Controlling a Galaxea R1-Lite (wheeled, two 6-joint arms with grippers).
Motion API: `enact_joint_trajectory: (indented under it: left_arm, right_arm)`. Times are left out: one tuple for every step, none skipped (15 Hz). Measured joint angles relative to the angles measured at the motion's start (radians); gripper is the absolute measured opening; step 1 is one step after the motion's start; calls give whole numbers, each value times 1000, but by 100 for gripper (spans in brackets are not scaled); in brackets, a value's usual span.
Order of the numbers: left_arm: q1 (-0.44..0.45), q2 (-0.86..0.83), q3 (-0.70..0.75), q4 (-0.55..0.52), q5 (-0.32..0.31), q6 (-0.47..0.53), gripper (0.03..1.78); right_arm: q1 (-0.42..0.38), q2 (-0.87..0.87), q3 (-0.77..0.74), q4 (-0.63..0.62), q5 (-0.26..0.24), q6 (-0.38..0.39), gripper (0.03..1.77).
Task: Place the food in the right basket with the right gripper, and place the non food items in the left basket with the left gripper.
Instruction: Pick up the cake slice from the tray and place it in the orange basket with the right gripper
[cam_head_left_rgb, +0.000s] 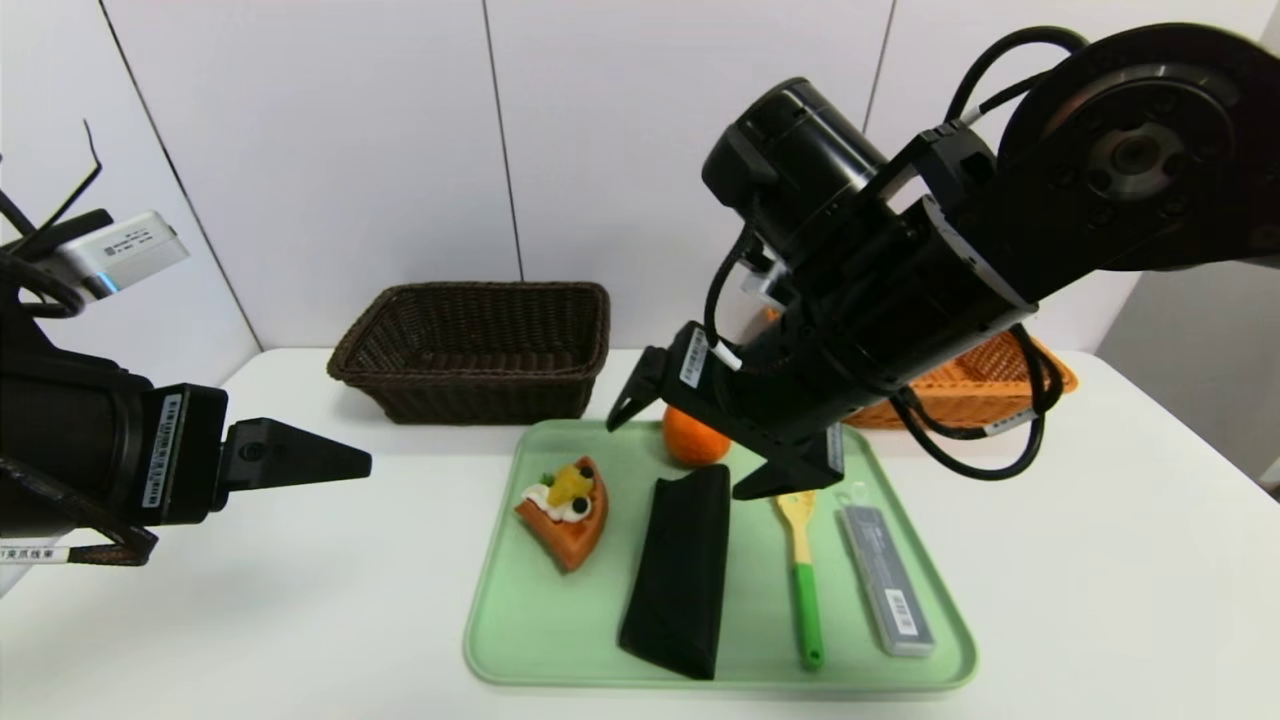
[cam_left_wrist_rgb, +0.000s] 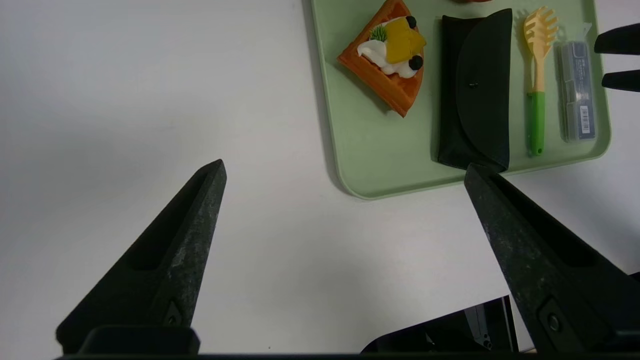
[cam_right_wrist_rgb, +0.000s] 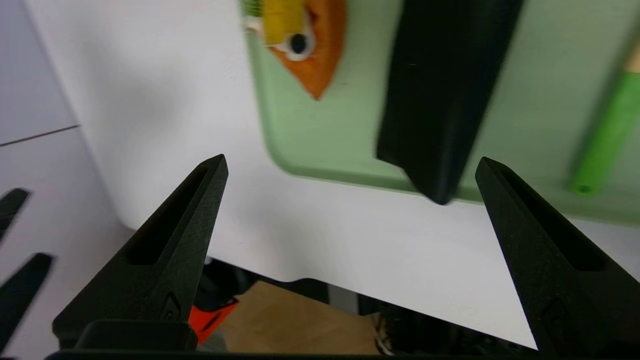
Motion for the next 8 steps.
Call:
enact_joint_trajectory:
  left_arm:
    - [-3,-3,4,0,0,0,169]
    - [-4,-7,8,1,0,0,169]
    - [-6,-11,11,1,0,0,169]
    - [-6,-15,14,1,0,0,169]
    - [-6,-19,16,1,0,-1,169]
    - [-6,-23,18,1,0,-3,169]
    - [-7,-25,21,1,0,-5,169]
    - [-7,-27,22,1,0,-5,169]
  right_arm:
    - [13,2,0,-40,24,15,171]
    - [24,8,0,-73,38,23,171]
    - [31,18,0,-103,43,36,171]
    - [35,29,0,-141,48,56,171]
    - [36,41,0,-181,59,85,171]
    - [37,53,0,-201,77,107,171]
    - [38,66,0,-204,85,116,171]
    - [38,83,-2,-206,84,120,171]
